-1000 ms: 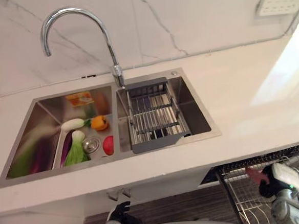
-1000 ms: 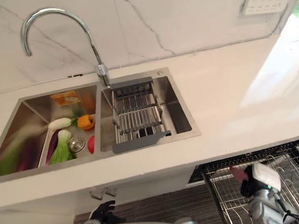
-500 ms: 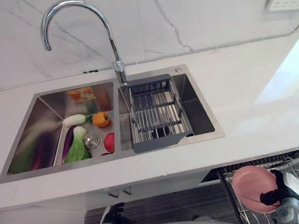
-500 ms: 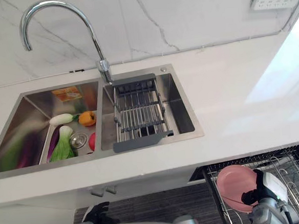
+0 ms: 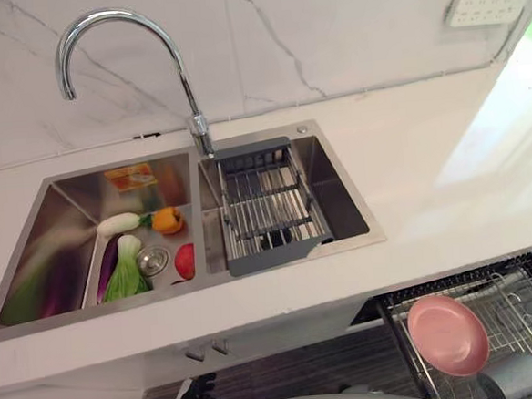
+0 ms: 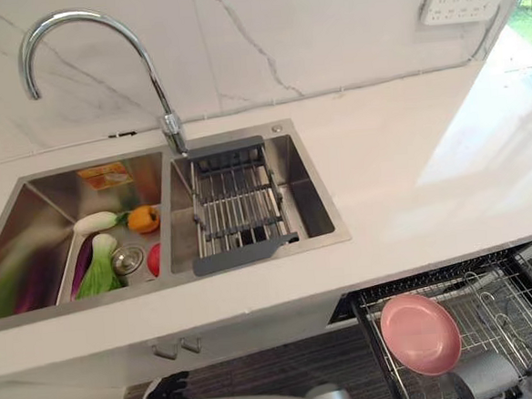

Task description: Place the dishes in the dishwasher.

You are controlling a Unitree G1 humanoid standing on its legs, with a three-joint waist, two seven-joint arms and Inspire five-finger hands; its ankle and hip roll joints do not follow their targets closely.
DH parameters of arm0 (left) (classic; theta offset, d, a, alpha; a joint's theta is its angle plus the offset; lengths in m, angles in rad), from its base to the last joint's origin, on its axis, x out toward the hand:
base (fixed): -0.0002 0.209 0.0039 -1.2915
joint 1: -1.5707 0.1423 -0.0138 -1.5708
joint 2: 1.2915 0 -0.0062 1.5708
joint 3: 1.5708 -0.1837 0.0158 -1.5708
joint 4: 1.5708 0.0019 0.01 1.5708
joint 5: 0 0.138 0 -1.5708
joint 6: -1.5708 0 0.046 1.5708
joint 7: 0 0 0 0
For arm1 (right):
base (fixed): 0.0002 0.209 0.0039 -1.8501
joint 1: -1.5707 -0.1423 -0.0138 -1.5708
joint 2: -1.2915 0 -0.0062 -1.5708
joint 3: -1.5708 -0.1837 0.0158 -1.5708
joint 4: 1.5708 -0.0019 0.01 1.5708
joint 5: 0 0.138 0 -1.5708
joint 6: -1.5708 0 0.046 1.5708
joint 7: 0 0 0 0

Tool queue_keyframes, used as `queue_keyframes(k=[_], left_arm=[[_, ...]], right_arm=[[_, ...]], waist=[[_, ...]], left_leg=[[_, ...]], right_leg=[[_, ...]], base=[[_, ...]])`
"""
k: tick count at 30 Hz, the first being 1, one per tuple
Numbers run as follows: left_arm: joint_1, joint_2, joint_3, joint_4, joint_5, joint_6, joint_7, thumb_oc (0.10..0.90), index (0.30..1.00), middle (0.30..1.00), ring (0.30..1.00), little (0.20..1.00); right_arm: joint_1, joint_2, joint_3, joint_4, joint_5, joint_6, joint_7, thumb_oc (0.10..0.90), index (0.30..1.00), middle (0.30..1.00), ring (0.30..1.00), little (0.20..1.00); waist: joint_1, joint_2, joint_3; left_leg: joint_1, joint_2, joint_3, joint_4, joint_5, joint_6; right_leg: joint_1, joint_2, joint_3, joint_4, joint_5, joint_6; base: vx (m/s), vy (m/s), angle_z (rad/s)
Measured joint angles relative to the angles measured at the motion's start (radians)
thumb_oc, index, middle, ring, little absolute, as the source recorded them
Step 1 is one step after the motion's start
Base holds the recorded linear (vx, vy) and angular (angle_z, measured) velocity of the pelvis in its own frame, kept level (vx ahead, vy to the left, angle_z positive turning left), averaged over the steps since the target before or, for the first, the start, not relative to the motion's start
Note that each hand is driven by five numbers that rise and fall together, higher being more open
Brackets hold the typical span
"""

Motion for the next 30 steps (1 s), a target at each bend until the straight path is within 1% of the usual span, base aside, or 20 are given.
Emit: queue_keyframes(k=[1, 2, 3, 4, 7, 9, 10, 12, 13, 14, 15, 17, 19, 20, 21, 23, 25, 28, 30], left_arm=[[0.007, 0.0, 0.0, 0.0, -0.001, 0.0, 0.0, 0.8, 0.9, 0.9, 0.9, 0.9], [0.011, -0.001, -0.001, 0.0, -0.001, 0.0, 0.0, 0.8, 0.9, 0.9, 0.9, 0.9], [0.013, -0.001, 0.0, 0.0, -0.001, 0.0, 0.0, 0.8, 0.9, 0.9, 0.9, 0.9], [0.015, -0.003, -0.005, 0.003, -0.006, 0.001, 0.001, 0.8, 0.9, 0.9, 0.9, 0.9], [0.019, -0.006, -0.033, 0.006, -0.009, 0.001, 0.007, 0.8, 0.9, 0.9, 0.9, 0.9], [0.024, -0.011, -0.041, 0.006, -0.009, 0.001, 0.007, 0.8, 0.9, 0.9, 0.9, 0.9], [0.024, -0.011, -0.041, 0.006, -0.009, 0.001, 0.007, 0.8, 0.9, 0.9, 0.9, 0.9], [0.024, -0.014, -0.045, 0.007, -0.009, 0.001, 0.007, 0.8, 0.9, 0.9, 0.9, 0.9], [0.025, -0.017, -0.048, 0.007, -0.009, 0.002, 0.005, 0.8, 0.9, 0.9, 0.9, 0.9], [0.031, -0.017, -0.048, 0.004, -0.009, 0.002, 0.004, 0.8, 0.9, 0.9, 0.9, 0.9], [0.036, -0.017, -0.048, 0.003, -0.009, 0.002, 0.002, 0.8, 0.9, 0.9, 0.9, 0.9], [0.045, -0.02, -0.053, -0.001, -0.009, 0.002, 0.0, 0.8, 0.9, 0.9, 0.9, 0.9], [0.046, -0.017, -0.078, -0.005, -0.008, 0.001, -0.001, 0.8, 0.9, 0.9, 0.9, 0.9], [0.046, -0.016, -0.08, -0.005, -0.008, 0.001, -0.001, 0.8, 0.9, 0.9, 0.9, 0.9], [0.046, -0.015, -0.08, -0.005, -0.008, -0.001, -0.005, 0.8, 0.9, 0.9, 0.9, 0.9], [0.046, -0.01, -0.08, -0.005, -0.007, -0.001, -0.009, 0.8, 0.9, 0.9, 0.9, 0.9], [0.047, -0.009, -0.079, -0.003, -0.003, 0.0, -0.014, 0.8, 0.9, 0.9, 0.9, 0.9], [0.041, -0.005, -0.077, -0.005, 0.004, 0.0, -0.024, 0.8, 0.9, 0.9, 0.9, 0.9], [0.041, -0.003, -0.077, -0.012, 0.008, 0.0, -0.031, 0.8, 0.9, 0.9, 0.9, 0.9]], right_arm=[[0.007, 0.005, -0.031, 0.001, 0.022, 0.037, -0.032, 0.8, 0.9, 0.9, 0.9, 0.9], [0.021, 0.004, -0.04, 0.011, 0.024, 0.062, -0.049, 0.8, 0.9, 0.9, 0.9, 0.9], [0.031, 0.004, -0.04, 0.02, 0.028, 0.074, -0.056, 0.8, 0.9, 0.9, 0.9, 0.9], [0.036, 0.006, -0.047, 0.082, 0.069, 0.09, -0.092, 0.8, 0.9, 0.9, 0.9, 0.9], [0.037, 0.032, -0.059, 0.14, 0.17, 0.117, -0.164, 0.8, 0.9, 0.9, 0.9, 0.9], [0.046, 0.049, -0.057, 0.155, 0.216, 0.133, -0.174, 0.8, 0.9, 0.9, 0.9, 0.9], [0.046, 0.049, -0.057, 0.155, 0.216, 0.133, -0.174, 0.8, 0.9, 0.9, 0.9, 0.9], [0.057, 0.08, -0.049, 0.17, 0.217, 0.138, -0.181, 0.8, 0.9, 0.9, 0.9, 0.9], [0.071, 0.11, -0.03, 0.17, 0.216, 0.146, -0.184, 0.8, 0.9, 0.9, 0.9, 0.9], [0.085, 0.135, -0.006, 0.169, 0.218, 0.149, -0.189, 0.544, 0.516, 0.516, 0.516, 0.516], [0.085, 0.159, 0.003, 0.169, 0.222, 0.156, -0.188, 0.4, 0.3, 0.3, 0.3, 0.3], [0.086, 0.203, 0.062, 0.17, 0.237, 0.169, -0.187, 0.4, 0.3, 0.3, 0.3, 0.3], [0.08, 0.266, 0.164, 0.171, 0.266, 0.161, -0.186, 0.4, 0.3, 0.3, 0.3, 0.3], [0.071, 0.279, 0.192, 0.172, 0.267, 0.158, -0.186, 0.4, 0.3, 0.3, 0.3, 0.3], [0.075, 0.279, 0.252, 0.171, 0.25, 0.15, -0.186, 0.4, 0.3, 0.3, 0.3, 0.3], [0.076, 0.255, 0.326, 0.171, 0.232, 0.142, -0.156, 0.4, 0.3, 0.3, 0.3, 0.3], [0.066, 0.24, 0.354, 0.168, 0.201, 0.134, -0.118, 0.4, 0.3, 0.3, 0.3, 0.3], [0.052, 0.22, 0.404, 0.158, 0.151, 0.139, -0.059, 0.4, 0.3, 0.3, 0.3, 0.3], [0.012, 0.202, 0.427, 0.156, 0.114, 0.168, -0.012, 0.4, 0.3, 0.3, 0.3, 0.3]], waist=[[-0.012, 0.003, -0.008], [-0.015, 0.005, -0.01], [-0.02, 0.006, -0.012], [-0.023, 0.007, -0.022], [-0.029, 0.019, -0.04], [-0.034, 0.031, -0.049], [-0.034, 0.031, -0.049], [-0.035, 0.038, -0.055], [-0.039, 0.045, -0.062], [-0.036, 0.047, -0.067], [-0.036, 0.05, -0.07], [-0.036, 0.056, -0.074], [-0.037, 0.059, -0.077], [-0.037, 0.06, -0.078], [-0.037, 0.059, -0.079], [-0.037, 0.054, -0.077], [-0.032, 0.05, -0.08], [-0.028, 0.044, -0.079], [-0.012, 0.044, -0.079]], left_leg=[[0.0, 0.0, 0.002, 0.0, -0.001, 0.0], [0.001, 0.0, 0.003, 0.0, -0.001, 0.0], [0.001, 0.0, 0.004, 0.0, -0.002, 0.0], [0.0, 0.001, 0.017, 0.0, -0.002, 0.0], [-0.005, 0.0, 0.025, 0.0, -0.007, 0.0], [-0.005, 0.0, 0.028, 0.0, -0.017, -0.001], [-0.005, 0.0, 0.028, 0.0, -0.017, -0.001], [-0.006, 0.0, 0.028, 0.0, -0.021, -0.003], [-0.008, 0.0, 0.026, 0.0, -0.022, -0.003], [-0.009, -0.001, 0.023, 0.0, -0.02, -0.001], [-0.009, -0.001, 0.023, 0.0, -0.015, -0.001], [-0.009, -0.002, 0.022, 0.0, -0.014, -0.001], [-0.009, -0.004, 0.019, 0.0, -0.012, -0.001], [-0.009, -0.004, 0.019, 0.0, -0.012, -0.001], [-0.01, -0.005, 0.018, 0.0, -0.012, -0.001], [-0.01, -0.005, 0.018, 0.0, -0.009, 0.001], [-0.008, -0.004, 0.015, 0.0, -0.008, 0.001], [-0.008, -0.004, 0.005, 0.0, -0.008, 0.001], [-0.009, -0.004, -0.004, 0.0, -0.007, 0.0]], right_leg=[[-0.002, 0.0, 0.002, 0.0, 0.0, 0.0], [0.0, 0.0, 0.002, 0.0, 0.0, 0.0], [-0.001, 0.0, 0.003, -0.001, 0.0, 0.0], [-0.01, 0.0, 0.014, -0.002, 0.0, 0.0], [-0.018, -0.001, 0.025, -0.004, 0.0, 0.0], [-0.018, -0.002, 0.028, -0.004, -0.002, 0.002], [-0.018, -0.002, 0.028, -0.004, -0.002, 0.002], [-0.018, -0.002, 0.028, -0.004, -0.002, 0.003], [-0.018, -0.002, 0.026, -0.004, -0.002, 0.002], [-0.017, -0.002, 0.021, -0.004, -0.001, 0.001], [-0.017, -0.002, 0.021, -0.004, -0.001, 0.001], [-0.015, -0.004, 0.018, -0.003, -0.001, 0.0], [-0.014, -0.005, 0.016, -0.004, -0.001, 0.001], [-0.014, -0.005, 0.016, -0.004, -0.001, 0.001], [-0.014, -0.006, 0.014, -0.004, -0.001, 0.001], [-0.014, -0.006, 0.015, -0.002, 0.0, 0.001], [-0.007, -0.005, 0.01, -0.004, 0.0, 0.001], [-0.002, -0.005, 0.0, -0.004, -0.001, 0.001], [0.003, -0.005, -0.008, -0.004, 0.0, 0.0]], base=[[0.01, -0.001, -0.03], [0.01, -0.004, -0.04], [0.01, -0.003, -0.15], [0.01, -0.001, -0.2], [0.02, 0.004, -0.13], [0.02, 0.004, -0.06], [0.0, 0.0, 0.0], [0.01, 0.004, 0.02], [0.03, 0.001, 0.07], [0.01, 0.0, 0.07], [0.01, -0.004, 0.04], [0.0, -0.005, 0.02], [0.0, 0.0, 0.0], [0.0, 0.0, 0.0], [0.0, 0.0, 0.0], [0.0, 0.0, 0.0], [-0.01, -0.009, 0.03], [-0.01, -0.009, 0.11], [-0.04, 0.001, 0.12]])
